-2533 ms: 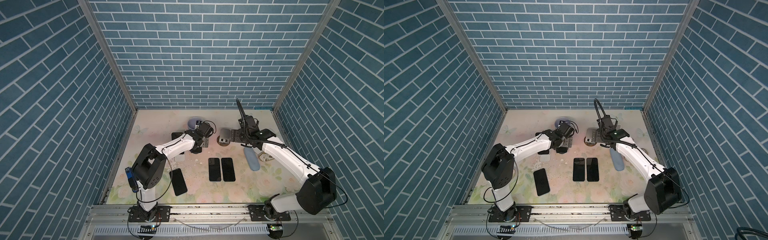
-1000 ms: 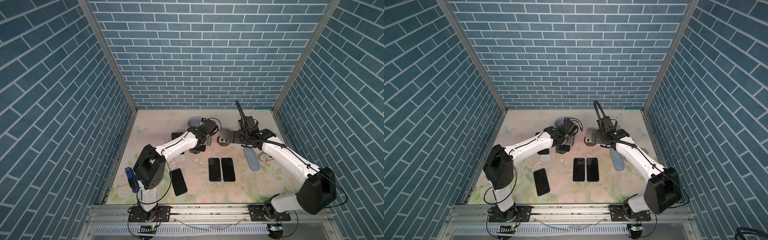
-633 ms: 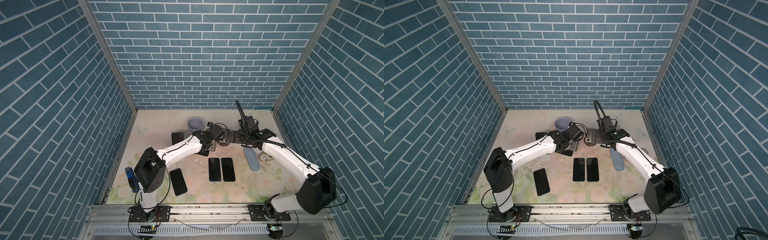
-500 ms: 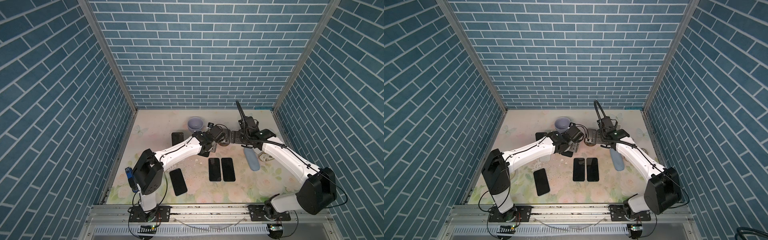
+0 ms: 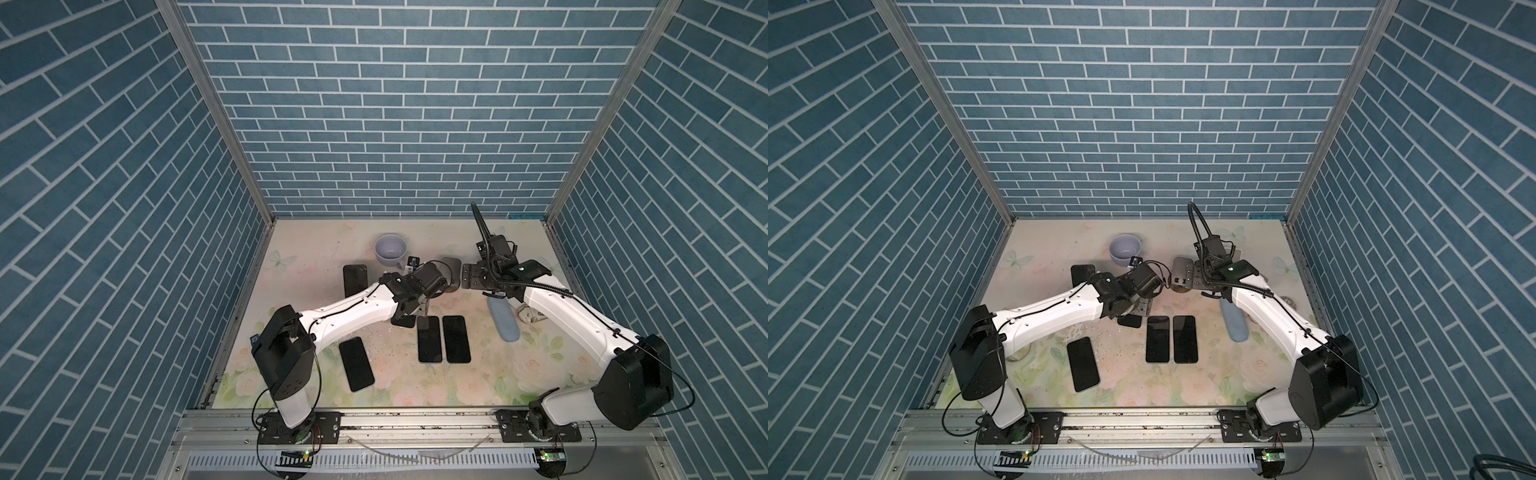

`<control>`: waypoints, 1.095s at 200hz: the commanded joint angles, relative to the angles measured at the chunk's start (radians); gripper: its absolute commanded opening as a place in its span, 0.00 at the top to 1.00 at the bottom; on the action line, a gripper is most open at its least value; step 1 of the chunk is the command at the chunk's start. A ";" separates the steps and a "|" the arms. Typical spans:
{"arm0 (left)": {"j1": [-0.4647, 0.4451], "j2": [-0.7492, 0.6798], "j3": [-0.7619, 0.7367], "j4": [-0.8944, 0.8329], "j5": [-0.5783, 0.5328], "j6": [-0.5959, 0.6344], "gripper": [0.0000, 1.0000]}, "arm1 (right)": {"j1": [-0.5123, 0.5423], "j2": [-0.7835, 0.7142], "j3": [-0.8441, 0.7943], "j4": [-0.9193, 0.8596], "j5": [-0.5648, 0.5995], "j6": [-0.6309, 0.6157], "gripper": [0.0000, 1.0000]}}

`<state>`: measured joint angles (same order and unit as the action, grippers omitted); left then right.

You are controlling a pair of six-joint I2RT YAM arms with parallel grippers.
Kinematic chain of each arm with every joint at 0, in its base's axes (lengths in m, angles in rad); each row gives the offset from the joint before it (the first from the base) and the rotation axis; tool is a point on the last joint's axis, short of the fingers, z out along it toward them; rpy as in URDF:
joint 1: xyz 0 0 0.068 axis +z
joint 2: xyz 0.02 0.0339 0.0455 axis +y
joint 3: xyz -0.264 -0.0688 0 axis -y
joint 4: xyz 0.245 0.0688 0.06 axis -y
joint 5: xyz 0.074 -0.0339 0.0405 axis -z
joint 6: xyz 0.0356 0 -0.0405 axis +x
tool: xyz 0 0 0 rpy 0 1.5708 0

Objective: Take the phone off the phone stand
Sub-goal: 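Lift the purple-edged phone off the black stand with the left gripper, then carry the purple-edged phone down toward the flat black phones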

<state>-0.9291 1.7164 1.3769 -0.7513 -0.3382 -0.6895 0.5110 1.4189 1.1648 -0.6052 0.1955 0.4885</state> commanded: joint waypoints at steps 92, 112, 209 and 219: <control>-0.011 -0.035 -0.138 -0.028 0.139 -0.214 0.40 | -0.004 -0.050 -0.054 0.016 0.006 -0.019 0.10; -0.013 -0.027 -0.150 -0.025 0.150 -0.227 0.40 | -0.005 -0.055 -0.065 0.019 0.009 -0.012 0.09; -0.017 0.080 -0.148 -0.028 0.197 -0.232 0.39 | -0.008 -0.071 -0.092 0.037 0.008 -0.010 0.09; -0.017 0.090 -0.146 -0.030 0.200 -0.229 0.39 | -0.009 -0.072 -0.094 0.038 0.007 -0.010 0.09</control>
<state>-0.9413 1.7832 1.2186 -0.7670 -0.1432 -0.9241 0.5091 1.3750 1.1019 -0.5777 0.1947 0.4889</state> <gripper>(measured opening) 0.751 0.908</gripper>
